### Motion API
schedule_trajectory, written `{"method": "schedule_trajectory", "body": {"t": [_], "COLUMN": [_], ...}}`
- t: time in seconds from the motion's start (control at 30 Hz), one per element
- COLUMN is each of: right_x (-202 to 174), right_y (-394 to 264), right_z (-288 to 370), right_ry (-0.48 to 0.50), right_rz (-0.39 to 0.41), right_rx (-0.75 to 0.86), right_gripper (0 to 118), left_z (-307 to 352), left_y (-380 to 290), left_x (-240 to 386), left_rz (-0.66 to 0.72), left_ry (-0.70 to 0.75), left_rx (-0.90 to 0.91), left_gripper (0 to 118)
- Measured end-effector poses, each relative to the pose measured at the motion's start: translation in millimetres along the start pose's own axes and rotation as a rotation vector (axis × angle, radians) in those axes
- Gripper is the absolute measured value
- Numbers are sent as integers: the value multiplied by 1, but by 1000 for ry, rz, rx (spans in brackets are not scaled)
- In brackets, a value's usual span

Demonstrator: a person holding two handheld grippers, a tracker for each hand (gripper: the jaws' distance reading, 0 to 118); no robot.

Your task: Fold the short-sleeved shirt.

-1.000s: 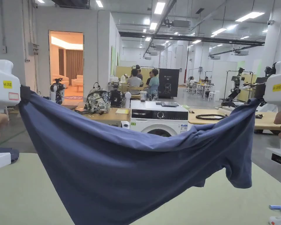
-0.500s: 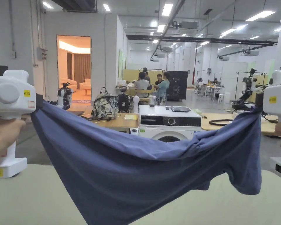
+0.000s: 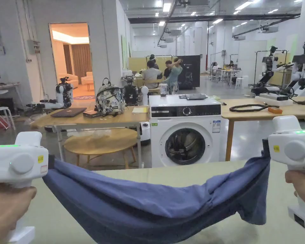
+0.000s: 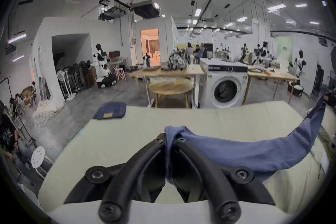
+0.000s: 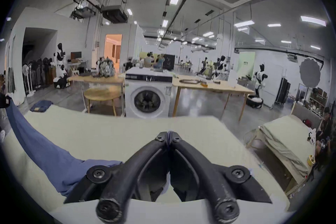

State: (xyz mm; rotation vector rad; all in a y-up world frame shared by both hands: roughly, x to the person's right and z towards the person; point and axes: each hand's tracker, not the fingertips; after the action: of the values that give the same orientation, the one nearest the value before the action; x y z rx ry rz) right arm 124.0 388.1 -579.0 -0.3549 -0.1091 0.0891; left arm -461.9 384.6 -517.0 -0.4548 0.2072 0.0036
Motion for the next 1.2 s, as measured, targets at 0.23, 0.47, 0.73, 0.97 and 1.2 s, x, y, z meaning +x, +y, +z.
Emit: {"method": "schedule_trajectory", "body": {"t": [0.23,0.47,0.73,0.97,1.2], "right_x": [10,33,53,65,69], "right_y": [-117,-197,-261,-283,-310], "right_z": [-3,50,128,175,206], "right_ry": [29,26,40,58,83], "right_rz": [8,-16,-43,-26,-5], "right_rx": [-154,-212,-249,-241,-266], "right_gripper": [0,0,0,0,0], "left_z": [-8,21,86,140,158], "left_y": [-116,-197,-273,-307,-336], "left_x": [7,-9,-27,-39,-40], "left_rz": [-26,-48,-6,5,21], "left_ry": [-18,-4,-11,-6,-27], "left_rx": [-134,-225,-275,-267,-277], "left_gripper": [0,0,0,0,0]}}
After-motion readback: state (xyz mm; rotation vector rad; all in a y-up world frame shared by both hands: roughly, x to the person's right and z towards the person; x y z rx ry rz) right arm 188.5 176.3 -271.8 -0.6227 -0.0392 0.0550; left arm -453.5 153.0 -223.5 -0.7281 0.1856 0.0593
